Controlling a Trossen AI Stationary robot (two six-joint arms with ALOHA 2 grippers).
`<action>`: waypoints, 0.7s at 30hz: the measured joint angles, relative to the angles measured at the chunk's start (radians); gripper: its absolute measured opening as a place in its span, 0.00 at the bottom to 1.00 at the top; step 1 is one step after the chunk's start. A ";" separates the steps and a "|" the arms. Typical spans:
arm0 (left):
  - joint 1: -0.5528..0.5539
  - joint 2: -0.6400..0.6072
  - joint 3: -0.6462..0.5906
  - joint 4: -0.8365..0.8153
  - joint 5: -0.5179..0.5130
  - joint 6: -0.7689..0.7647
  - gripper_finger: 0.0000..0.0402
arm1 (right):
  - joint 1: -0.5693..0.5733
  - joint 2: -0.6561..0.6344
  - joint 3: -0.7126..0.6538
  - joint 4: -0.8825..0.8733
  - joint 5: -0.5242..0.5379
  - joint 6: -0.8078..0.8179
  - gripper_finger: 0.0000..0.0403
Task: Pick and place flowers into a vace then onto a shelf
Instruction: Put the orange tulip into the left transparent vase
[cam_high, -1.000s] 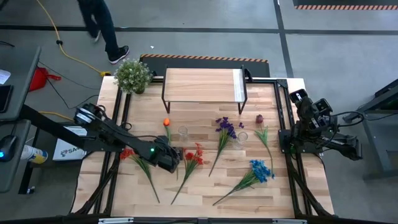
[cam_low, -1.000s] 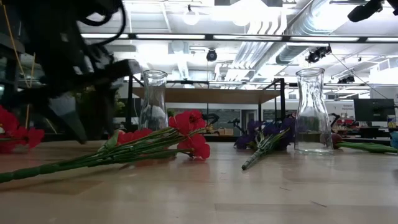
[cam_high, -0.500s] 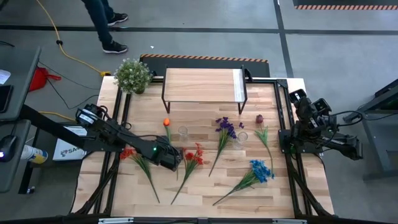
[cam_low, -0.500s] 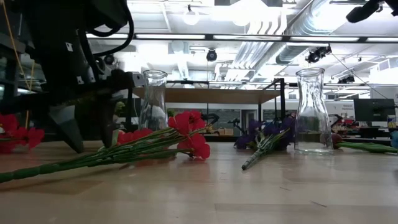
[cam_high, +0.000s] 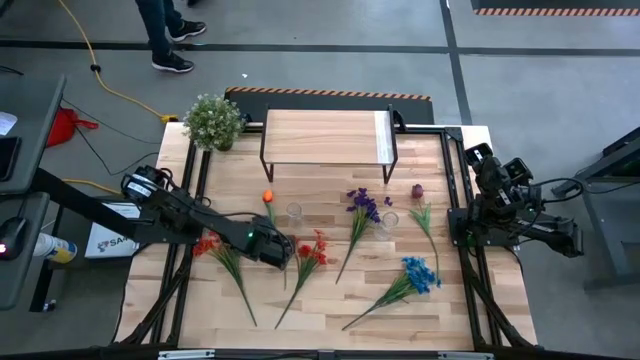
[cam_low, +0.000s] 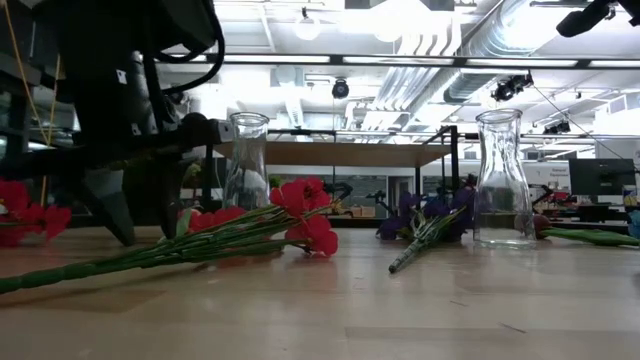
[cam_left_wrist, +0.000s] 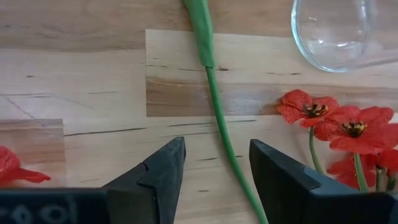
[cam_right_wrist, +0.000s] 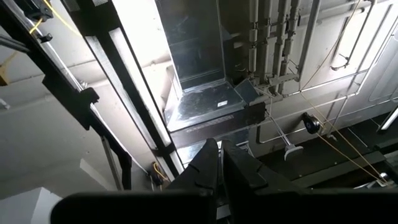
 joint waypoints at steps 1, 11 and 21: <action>0.004 0.000 0.000 0.000 0.011 0.004 0.54 | 0.000 0.000 0.000 0.000 -0.001 0.000 0.03; 0.020 0.000 0.001 -0.013 0.053 0.025 0.54 | 0.000 0.000 0.000 0.000 -0.002 0.000 0.03; 0.020 0.000 0.001 -0.025 0.065 0.025 0.54 | 0.000 0.000 0.000 0.000 -0.002 0.000 0.03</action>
